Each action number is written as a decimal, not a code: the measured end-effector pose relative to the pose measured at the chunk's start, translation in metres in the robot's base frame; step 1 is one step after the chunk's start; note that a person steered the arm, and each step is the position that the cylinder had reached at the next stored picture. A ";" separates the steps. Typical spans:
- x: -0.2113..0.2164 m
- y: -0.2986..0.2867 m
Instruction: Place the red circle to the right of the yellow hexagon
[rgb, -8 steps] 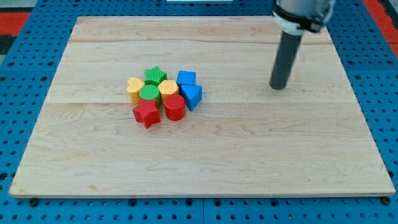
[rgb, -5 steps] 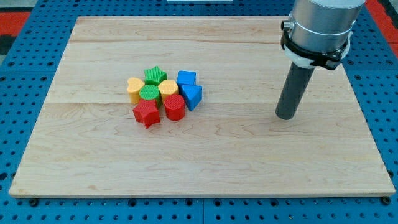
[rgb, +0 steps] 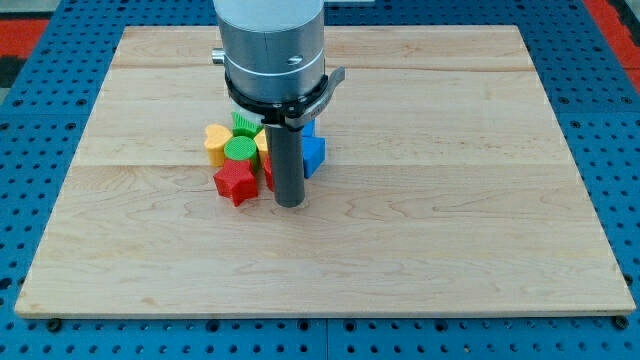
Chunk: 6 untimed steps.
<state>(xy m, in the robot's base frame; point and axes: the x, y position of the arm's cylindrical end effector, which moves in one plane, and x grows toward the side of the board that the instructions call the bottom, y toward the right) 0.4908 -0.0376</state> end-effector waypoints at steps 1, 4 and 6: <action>-0.009 0.000; -0.066 -0.008; -0.115 -0.008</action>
<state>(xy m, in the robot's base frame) 0.3762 -0.0461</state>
